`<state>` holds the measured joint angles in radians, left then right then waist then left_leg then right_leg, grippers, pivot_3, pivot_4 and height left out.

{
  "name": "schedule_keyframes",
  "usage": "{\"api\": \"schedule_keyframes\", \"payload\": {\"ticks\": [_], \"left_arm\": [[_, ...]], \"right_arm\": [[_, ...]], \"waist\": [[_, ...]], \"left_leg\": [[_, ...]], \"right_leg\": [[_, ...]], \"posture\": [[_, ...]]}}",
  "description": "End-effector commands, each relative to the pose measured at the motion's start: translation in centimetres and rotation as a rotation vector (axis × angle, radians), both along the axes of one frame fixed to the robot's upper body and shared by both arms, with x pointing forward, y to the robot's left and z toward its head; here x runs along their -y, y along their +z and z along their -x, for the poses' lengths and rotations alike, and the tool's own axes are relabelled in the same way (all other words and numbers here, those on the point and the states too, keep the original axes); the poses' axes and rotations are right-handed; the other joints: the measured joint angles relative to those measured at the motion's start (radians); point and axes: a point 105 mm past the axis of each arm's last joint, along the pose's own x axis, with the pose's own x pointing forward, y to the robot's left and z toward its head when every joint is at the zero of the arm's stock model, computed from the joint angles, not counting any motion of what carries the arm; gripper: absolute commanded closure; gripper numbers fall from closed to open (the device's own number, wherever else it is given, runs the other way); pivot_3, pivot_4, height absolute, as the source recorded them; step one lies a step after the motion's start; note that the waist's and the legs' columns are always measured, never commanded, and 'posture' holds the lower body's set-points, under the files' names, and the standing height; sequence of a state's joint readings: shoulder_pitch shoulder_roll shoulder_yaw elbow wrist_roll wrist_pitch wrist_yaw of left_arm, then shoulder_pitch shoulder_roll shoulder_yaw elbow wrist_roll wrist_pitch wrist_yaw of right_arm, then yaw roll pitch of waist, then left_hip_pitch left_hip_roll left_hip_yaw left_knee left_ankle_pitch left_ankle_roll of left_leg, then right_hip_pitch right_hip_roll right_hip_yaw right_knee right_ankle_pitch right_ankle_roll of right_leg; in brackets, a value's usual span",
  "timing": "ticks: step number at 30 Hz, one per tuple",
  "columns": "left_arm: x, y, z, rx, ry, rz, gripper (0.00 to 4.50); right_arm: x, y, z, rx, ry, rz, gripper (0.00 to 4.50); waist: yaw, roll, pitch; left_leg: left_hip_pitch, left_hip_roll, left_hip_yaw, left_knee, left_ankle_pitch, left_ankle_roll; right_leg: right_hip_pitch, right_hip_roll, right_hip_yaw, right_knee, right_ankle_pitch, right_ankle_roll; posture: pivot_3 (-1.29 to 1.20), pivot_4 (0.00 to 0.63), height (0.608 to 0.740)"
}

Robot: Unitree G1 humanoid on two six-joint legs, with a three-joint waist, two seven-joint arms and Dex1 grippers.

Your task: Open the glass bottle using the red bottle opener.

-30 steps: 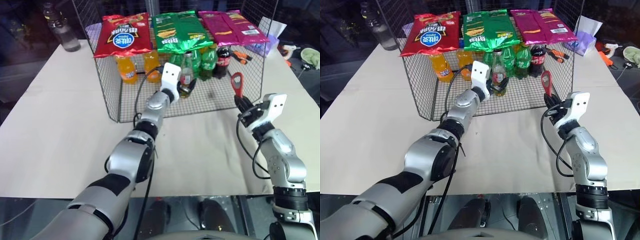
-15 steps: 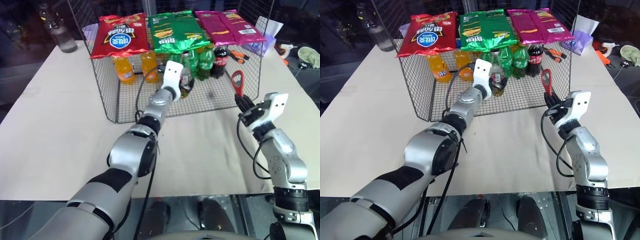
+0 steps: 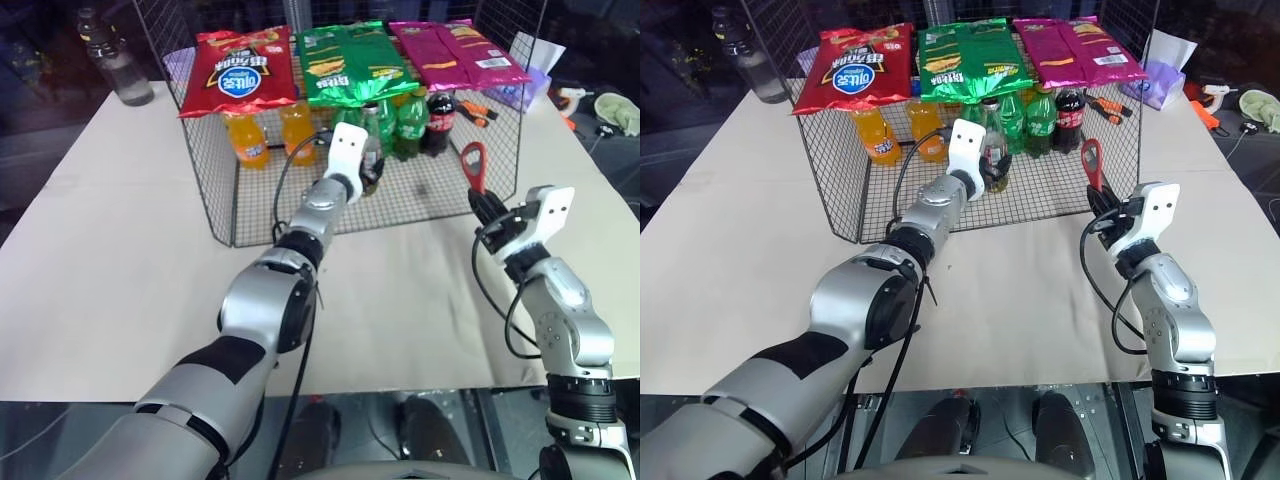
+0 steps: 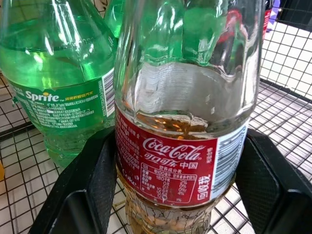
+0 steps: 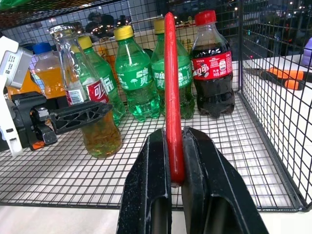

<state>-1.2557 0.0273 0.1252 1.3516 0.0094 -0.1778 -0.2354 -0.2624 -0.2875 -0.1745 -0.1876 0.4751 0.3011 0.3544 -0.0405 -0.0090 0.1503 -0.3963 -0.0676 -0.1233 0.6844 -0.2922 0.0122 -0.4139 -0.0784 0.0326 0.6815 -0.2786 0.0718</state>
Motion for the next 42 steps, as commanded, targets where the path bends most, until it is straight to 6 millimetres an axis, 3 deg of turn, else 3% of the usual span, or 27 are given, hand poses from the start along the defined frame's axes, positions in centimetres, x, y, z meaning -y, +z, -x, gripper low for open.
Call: {"api": "schedule_keyframes", "payload": {"ticks": [1,9,15,19,24,29,35,42], "left_arm": [[0.9,2.3,0.1,0.058,-0.048,0.047,1.73],[2.4,2.7,2.0,0.117,-0.342,0.044,1.73],[1.4,3.0,3.7,0.159,-0.477,0.070,1.73],[-0.2,4.0,6.6,0.190,-0.575,0.107,1.73],[-2.2,5.1,10.0,0.192,-0.557,0.079,1.73],[-3.2,4.6,12.3,0.145,-0.531,0.021,1.73],[-4.7,1.9,15.1,0.032,-0.509,0.004,1.73],[-5.1,-1.3,15.9,-0.013,-0.468,0.005,1.73]], "right_arm": [[-0.2,1.7,0.6,0.079,0.013,0.016,4.50],[0.0,1.7,0.6,0.079,0.010,0.019,4.50],[0.0,1.9,0.2,0.083,0.019,0.023,4.50],[0.4,2.2,0.1,0.094,0.011,0.034,4.50],[1.2,2.3,0.1,0.097,-0.012,0.040,4.50],[1.2,2.3,0.0,0.098,-0.011,0.040,4.50],[1.0,2.4,-0.2,0.100,0.005,0.045,4.50],[0.4,2.4,-0.4,0.099,0.026,0.048,4.50]], "waist": [[0.000,0.000,0.000],[-0.002,0.000,0.000],[-0.005,0.000,0.000],[-0.009,0.000,0.000],[-0.004,0.000,0.000],[0.002,0.001,-0.001],[-0.002,0.001,-0.001],[0.002,0.001,-0.001]], "left_leg": [[0.000,0.000,0.000,0.000,0.000,0.000],[-0.001,0.000,0.000,0.000,0.000,0.000],[-0.001,0.001,0.001,0.000,0.000,0.000],[-0.001,0.002,0.002,0.000,0.000,0.000],[-0.001,0.002,0.002,0.000,0.000,0.000],[0.000,0.002,0.002,0.002,0.000,0.000],[0.001,0.003,0.004,0.001,0.000,0.000],[0.003,0.003,0.006,0.002,0.000,0.000]], "right_leg": [[0.000,0.000,0.000,0.000,0.000,0.000],[0.000,0.000,0.000,0.000,0.000,0.000],[-0.002,0.000,0.002,0.001,0.000,0.000],[-0.002,0.000,0.003,0.001,0.000,0.000],[-0.002,0.000,0.004,0.001,0.000,0.000],[-0.001,0.000,0.004,0.003,0.000,0.000],[-0.002,0.001,0.006,0.005,0.000,0.000],[-0.001,0.001,0.009,0.007,0.000,0.000]], "posture": [[0.00,0.150,0.740],[0.00,0.150,0.740],[0.00,0.150,0.740],[0.00,0.150,0.740],[0.00,0.150,0.740],[0.00,0.150,0.740],[0.00,0.150,0.740],[0.00,0.150,0.740]]}}
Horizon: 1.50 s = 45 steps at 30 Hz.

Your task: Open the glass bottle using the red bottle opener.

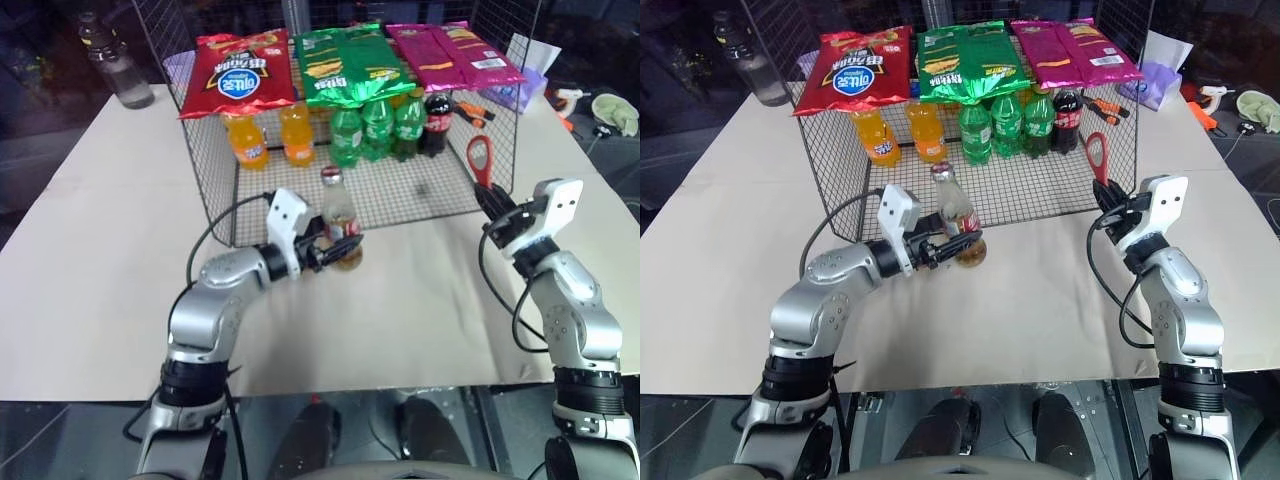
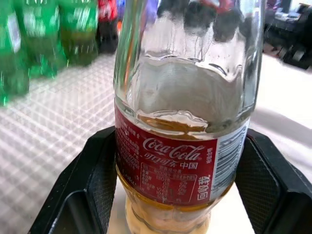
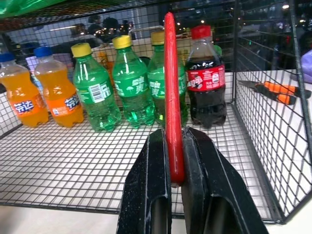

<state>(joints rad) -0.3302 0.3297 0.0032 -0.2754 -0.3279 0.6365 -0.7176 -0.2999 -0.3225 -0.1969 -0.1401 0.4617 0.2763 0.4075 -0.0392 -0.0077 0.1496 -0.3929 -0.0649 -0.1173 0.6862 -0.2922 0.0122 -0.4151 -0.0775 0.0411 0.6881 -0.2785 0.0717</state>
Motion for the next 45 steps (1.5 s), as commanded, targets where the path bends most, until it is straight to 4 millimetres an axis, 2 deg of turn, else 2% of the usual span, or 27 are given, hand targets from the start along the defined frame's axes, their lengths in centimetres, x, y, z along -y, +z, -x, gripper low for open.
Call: {"api": "schedule_keyframes", "payload": {"ticks": [1,6,8,10,18,28,45], "left_arm": [[0.7,1.8,0.7,0.118,-0.024,0.018,1.73],[0.8,2.2,0.7,0.175,-0.009,0.010,1.73],[0.5,2.5,0.5,0.200,0.007,0.013,0.72],[0.3,2.6,0.4,0.216,0.018,0.012,0.03],[0.2,2.8,0.5,0.230,0.012,0.027,0.03],[0.7,4.4,0.9,0.284,-0.025,0.091,0.03],[1.2,3.8,0.8,0.288,-0.043,0.109,0.03]], "right_arm": [[-0.5,1.7,0.1,0.066,0.020,0.009,4.50],[-0.5,1.7,0.1,0.065,0.022,0.012,4.50],[-0.6,1.7,0.1,0.065,0.023,0.013,4.50],[-0.7,1.8,0.2,0.066,0.025,0.011,4.50],[-0.5,1.3,0.3,0.058,0.020,0.010,4.50],[-0.5,0.8,0.5,0.047,0.018,0.008,4.50],[-0.8,1.2,0.4,0.058,0.025,0.015,4.50]], "waist": [[0.002,0.000,0.000],[0.003,0.000,0.000],[0.003,0.000,0.000],[0.003,0.000,0.000],[0.002,0.000,0.000],[0.003,0.000,0.000],[0.003,0.000,0.000]], "left_leg": [[0.000,0.000,0.000,0.000,0.000,0.000],[0.000,0.000,0.000,0.000,0.000,0.000],[0.000,0.000,0.000,0.000,0.000,0.000],[0.000,0.000,0.000,0.000,0.000,0.000],[0.000,0.000,0.000,0.000,0.000,0.000],[0.001,0.000,0.000,0.000,0.000,0.000],[0.001,0.000,0.000,0.000,0.000,0.000]], "right_leg": [[0.000,0.000,0.000,0.000,0.000,0.000],[0.000,0.000,0.000,0.000,0.000,0.000],[0.000,0.000,0.000,0.000,0.000,0.000],[0.000,0.000,0.000,0.000,0.000,0.000],[0.000,0.000,0.000,0.000,0.000,0.000],[0.000,0.000,0.000,0.000,0.000,0.000],[0.000,0.000,0.000,0.000,0.000,0.000]], "posture": [[0.00,0.150,0.740],[0.00,0.150,0.740],[0.00,0.150,0.740],[0.00,0.150,0.740],[0.00,0.150,0.740],[0.00,0.150,0.740],[0.00,0.150,0.740]]}}
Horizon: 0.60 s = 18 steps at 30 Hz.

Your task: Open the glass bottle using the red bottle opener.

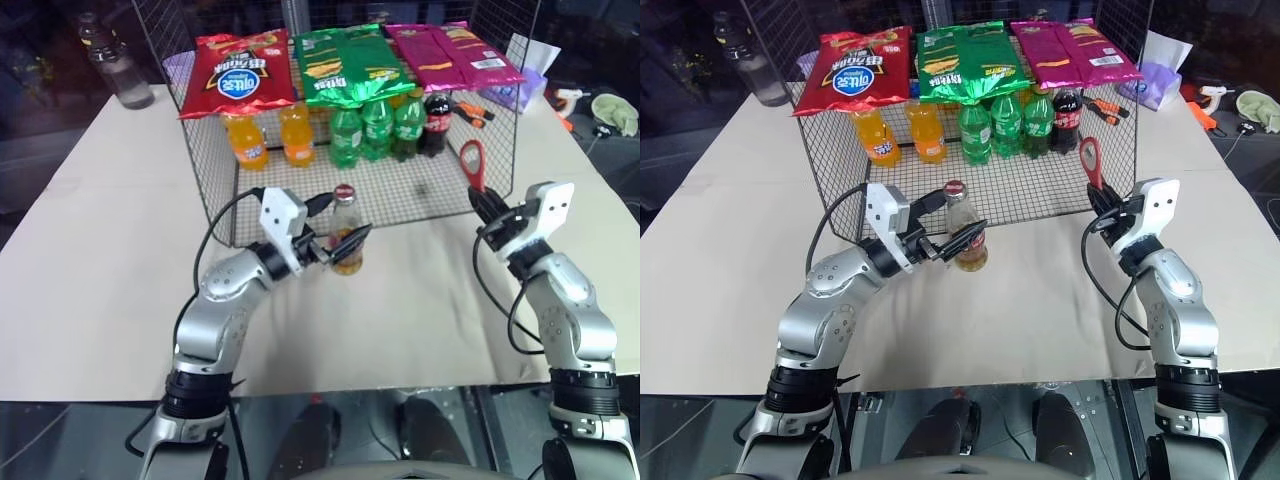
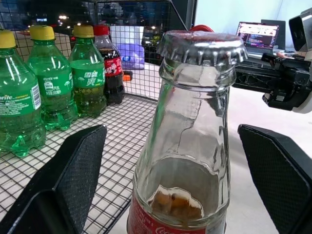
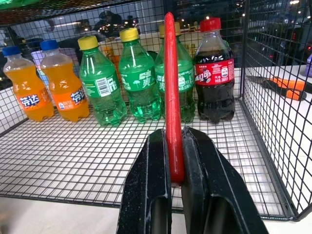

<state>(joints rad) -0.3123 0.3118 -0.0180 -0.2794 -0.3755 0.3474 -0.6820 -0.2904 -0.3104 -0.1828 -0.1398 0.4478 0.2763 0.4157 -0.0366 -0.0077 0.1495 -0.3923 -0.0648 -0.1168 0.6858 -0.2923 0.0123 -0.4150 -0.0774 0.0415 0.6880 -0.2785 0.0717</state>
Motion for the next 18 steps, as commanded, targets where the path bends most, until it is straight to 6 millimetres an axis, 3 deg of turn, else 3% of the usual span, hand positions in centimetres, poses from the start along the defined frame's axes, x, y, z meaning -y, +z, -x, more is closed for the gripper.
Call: {"api": "schedule_keyframes", "payload": {"ticks": [1,5,13,18], "left_arm": [[0.4,0.4,0.2,0.031,-0.023,-0.002,0.53],[0.4,0.3,0.1,0.027,-0.021,0.003,2.28],[0.6,0.0,-0.3,0.025,-0.017,-0.010,2.26],[0.5,-0.1,-0.3,0.019,-0.017,-0.012,2.26]], "right_arm": [[-0.3,1.8,0.3,0.073,0.010,0.009,4.50],[-0.3,1.8,0.3,0.076,0.012,0.015,4.50],[-0.8,2.3,0.5,0.104,0.027,0.050,4.50],[-3.8,4.5,2.1,0.316,0.139,0.364,4.50]], "waist": [[0.000,0.000,0.000],[0.000,0.000,0.000],[0.000,0.000,0.000],[0.000,0.000,0.000]], "left_leg": [[0.000,0.000,0.000,0.000,0.000,0.000],[0.000,0.000,0.000,0.000,0.000,0.000],[0.000,0.000,0.000,0.000,0.000,0.000],[0.000,0.000,0.000,0.000,0.000,0.000]], "right_leg": [[0.000,0.000,0.000,0.000,0.000,0.000],[0.000,0.000,0.000,0.000,0.000,0.000],[0.000,0.000,0.000,0.000,0.000,0.000],[0.000,0.000,0.000,0.000,0.000,0.000]], "posture": [[0.00,0.150,0.740],[0.00,0.150,0.740],[0.00,0.150,0.740],[0.00,0.150,0.740]]}}
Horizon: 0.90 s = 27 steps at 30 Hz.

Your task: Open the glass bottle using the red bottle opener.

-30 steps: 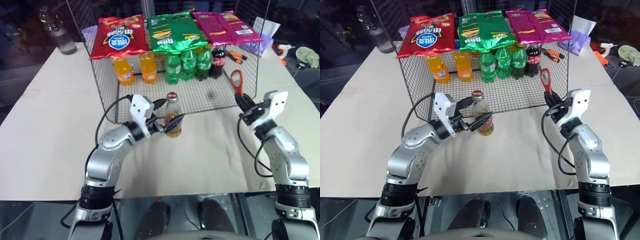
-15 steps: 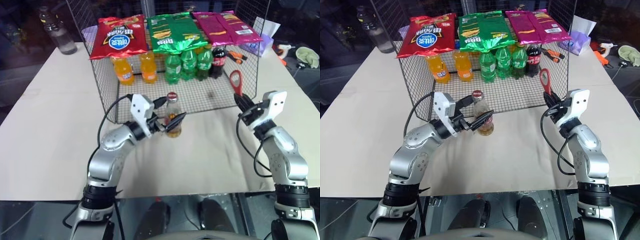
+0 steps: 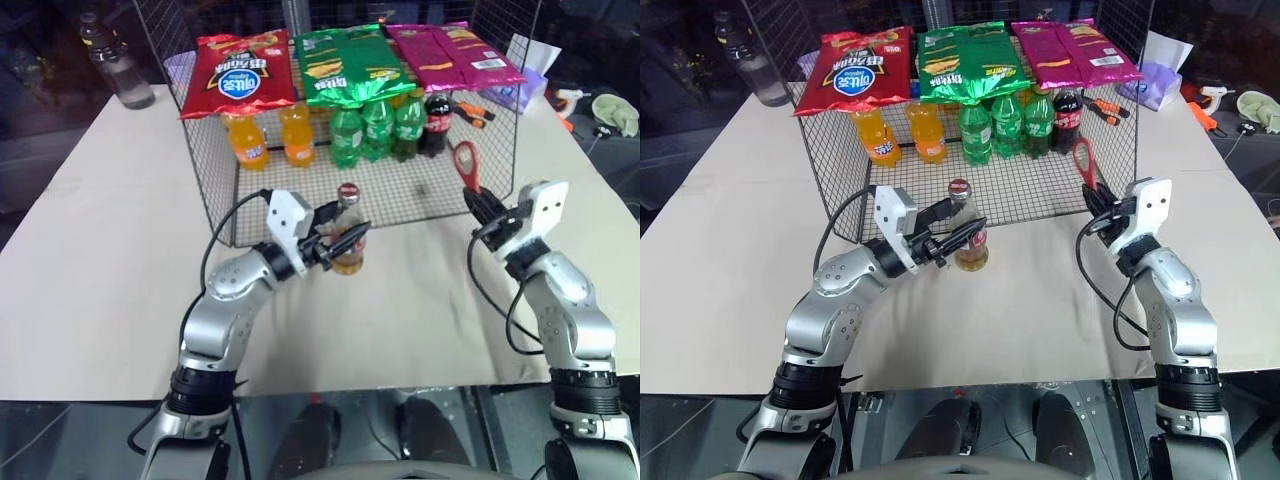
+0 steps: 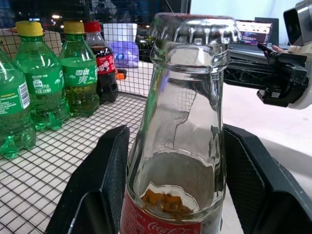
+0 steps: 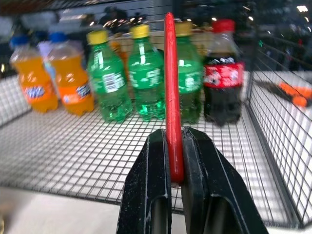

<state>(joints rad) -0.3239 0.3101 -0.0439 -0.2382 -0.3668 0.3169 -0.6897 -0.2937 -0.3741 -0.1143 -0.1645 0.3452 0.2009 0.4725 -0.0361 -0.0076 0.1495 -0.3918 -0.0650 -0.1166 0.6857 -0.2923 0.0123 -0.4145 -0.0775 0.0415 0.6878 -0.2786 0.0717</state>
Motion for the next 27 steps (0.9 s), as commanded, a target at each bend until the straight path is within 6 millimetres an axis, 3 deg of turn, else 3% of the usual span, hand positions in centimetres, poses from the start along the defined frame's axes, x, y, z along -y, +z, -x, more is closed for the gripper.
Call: {"api": "schedule_keyframes", "payload": {"ticks": [1,5,9,19,27], "left_arm": [[0.1,0.4,-0.1,0.023,-0.001,-0.002,2.26],[0.1,0.4,-0.1,0.022,0.000,0.003,2.26],[0.1,0.6,0.0,0.030,-0.002,0.014,2.26],[0.3,0.7,0.6,0.049,-0.038,0.050,2.26],[0.7,0.5,0.4,0.040,-0.050,0.071,2.26]], "right_arm": [[-3.6,3.7,2.1,0.276,0.142,0.263,4.50],[-6.7,3.4,3.8,0.415,0.264,0.423,4.50],[-8.4,2.2,4.6,0.481,0.317,0.503,4.50],[-10.0,1.0,4.2,0.514,0.334,0.528,4.50],[-10.9,-1.1,3.7,0.546,0.334,0.548,4.50]], "waist": [[-0.001,0.000,0.000],[-0.001,0.000,0.000],[0.001,0.000,0.000],[0.004,0.000,0.000],[0.005,0.000,0.000]], "left_leg": [[0.000,0.000,0.000,0.000,0.000,0.000],[0.001,0.001,0.000,0.000,0.000,0.000],[0.001,0.001,0.000,0.000,0.000,0.000],[0.001,0.000,0.000,0.000,0.000,0.000],[0.002,0.000,0.000,-0.001,0.000,0.000]], "right_leg": [[0.000,0.000,0.000,0.000,0.000,0.000],[0.001,0.001,0.000,0.000,0.000,0.000],[0.001,0.001,0.000,0.000,0.000,0.000],[0.001,0.000,0.000,-0.001,0.000,0.000],[0.002,0.001,0.000,-0.001,0.000,0.000]], "posture": [[0.00,0.150,0.740],[0.00,0.150,0.740],[0.00,0.150,0.740],[0.00,0.150,0.740],[0.00,0.150,0.740]]}}
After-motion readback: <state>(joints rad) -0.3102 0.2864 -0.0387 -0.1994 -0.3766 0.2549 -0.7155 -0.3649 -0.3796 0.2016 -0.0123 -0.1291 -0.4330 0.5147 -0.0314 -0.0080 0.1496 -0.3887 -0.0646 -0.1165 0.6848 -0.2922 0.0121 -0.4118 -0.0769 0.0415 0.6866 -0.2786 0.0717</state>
